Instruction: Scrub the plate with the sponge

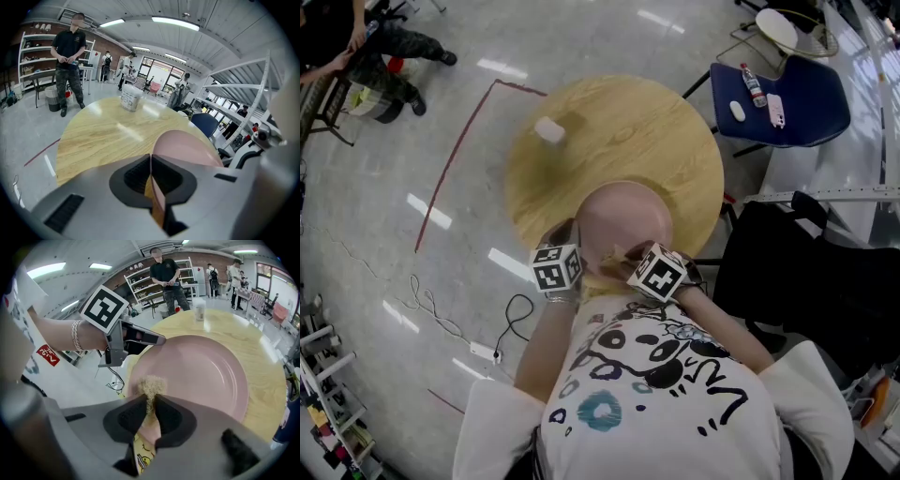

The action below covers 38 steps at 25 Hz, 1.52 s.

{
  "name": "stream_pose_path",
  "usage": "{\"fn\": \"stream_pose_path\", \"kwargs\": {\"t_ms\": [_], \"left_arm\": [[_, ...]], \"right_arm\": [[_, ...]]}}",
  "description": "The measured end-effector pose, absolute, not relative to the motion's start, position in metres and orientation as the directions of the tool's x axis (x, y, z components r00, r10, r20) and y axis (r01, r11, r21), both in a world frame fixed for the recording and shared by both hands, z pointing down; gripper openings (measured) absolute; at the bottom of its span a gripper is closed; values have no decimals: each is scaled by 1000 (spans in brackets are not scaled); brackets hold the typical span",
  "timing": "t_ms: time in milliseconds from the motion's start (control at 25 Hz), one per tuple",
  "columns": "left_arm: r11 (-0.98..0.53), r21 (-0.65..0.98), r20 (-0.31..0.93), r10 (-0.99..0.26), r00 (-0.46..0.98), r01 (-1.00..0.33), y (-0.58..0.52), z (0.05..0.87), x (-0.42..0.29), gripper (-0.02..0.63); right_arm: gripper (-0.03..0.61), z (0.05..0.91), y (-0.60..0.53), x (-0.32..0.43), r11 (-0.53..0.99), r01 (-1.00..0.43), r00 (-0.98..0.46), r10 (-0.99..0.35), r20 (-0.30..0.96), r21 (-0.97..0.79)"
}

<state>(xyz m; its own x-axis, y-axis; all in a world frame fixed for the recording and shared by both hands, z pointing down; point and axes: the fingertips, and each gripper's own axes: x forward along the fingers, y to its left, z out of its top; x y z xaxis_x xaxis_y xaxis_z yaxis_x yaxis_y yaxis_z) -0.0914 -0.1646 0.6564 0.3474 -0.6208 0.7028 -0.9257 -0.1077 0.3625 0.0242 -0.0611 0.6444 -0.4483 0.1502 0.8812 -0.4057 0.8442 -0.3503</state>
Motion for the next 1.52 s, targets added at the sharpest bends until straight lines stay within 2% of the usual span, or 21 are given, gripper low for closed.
{"fn": "stream_pose_path", "kwargs": {"t_ms": [480,1520], "left_arm": [[-122,416,705,-583,404,-901,-161,657,-88,25],[-131,446,701,-564,437,-885,-154,659,-94,26]], "right_arm": [[66,647,-80,-14,857,-375,-481,147,865,-354],[60,650,-196,-14,833,-517,-468,-82,880,-198]]}}
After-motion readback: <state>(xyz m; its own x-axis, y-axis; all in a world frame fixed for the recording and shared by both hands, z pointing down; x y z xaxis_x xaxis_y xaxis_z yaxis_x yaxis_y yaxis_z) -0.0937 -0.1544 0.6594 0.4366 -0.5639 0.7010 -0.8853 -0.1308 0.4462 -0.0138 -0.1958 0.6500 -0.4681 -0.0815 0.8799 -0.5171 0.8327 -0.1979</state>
